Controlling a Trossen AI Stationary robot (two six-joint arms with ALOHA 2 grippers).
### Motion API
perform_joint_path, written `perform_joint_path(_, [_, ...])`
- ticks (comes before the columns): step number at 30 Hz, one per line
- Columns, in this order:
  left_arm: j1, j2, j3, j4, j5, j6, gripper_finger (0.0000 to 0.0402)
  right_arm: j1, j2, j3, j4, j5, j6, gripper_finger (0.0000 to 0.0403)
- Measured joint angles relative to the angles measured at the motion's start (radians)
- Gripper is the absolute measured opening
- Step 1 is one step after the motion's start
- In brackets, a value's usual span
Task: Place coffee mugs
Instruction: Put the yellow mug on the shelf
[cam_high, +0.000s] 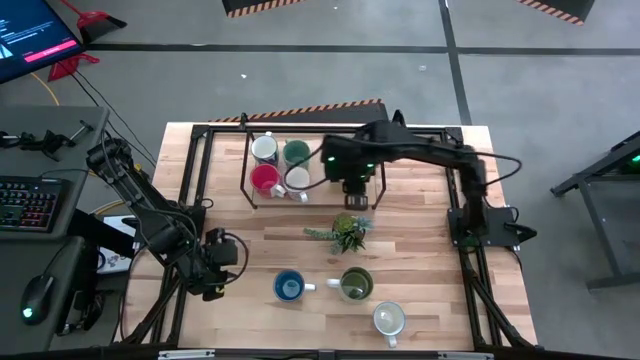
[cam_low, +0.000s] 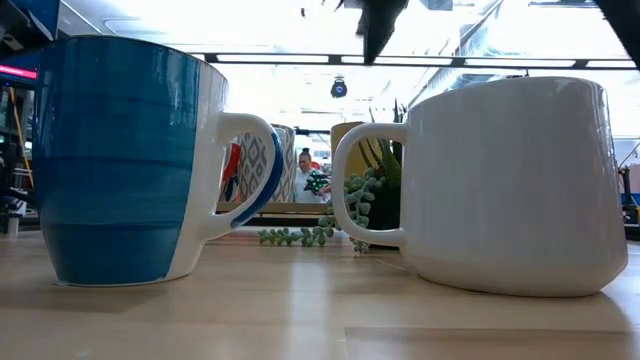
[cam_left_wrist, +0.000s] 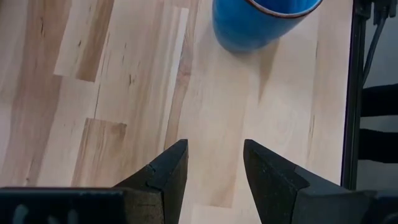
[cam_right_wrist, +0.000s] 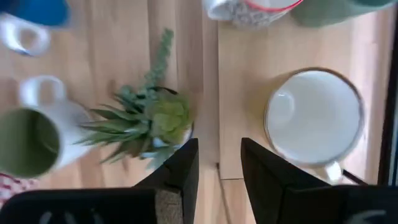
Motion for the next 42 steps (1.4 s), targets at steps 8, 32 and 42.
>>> perform_joint_path(8, [0.0, 0.0, 0.0, 0.0, 0.002, 0.009, 0.0147, 0.06, -0.165, 0.0, 0.0, 0.087, 0.141, 0.0099])
perform_joint_path(32, [0.0, 0.0, 0.0, 0.0, 0.045, 0.009, 0.0147, 0.191, -0.818, -1.102, 0.913, 0.185, 0.404, 0.0099])
perform_joint_path(42, [0.0, 0.0, 0.0, 0.0, 0.044, 0.008, 0.0147, 0.082, -0.667, -1.12, 0.844, 0.263, 0.56, 0.0099])
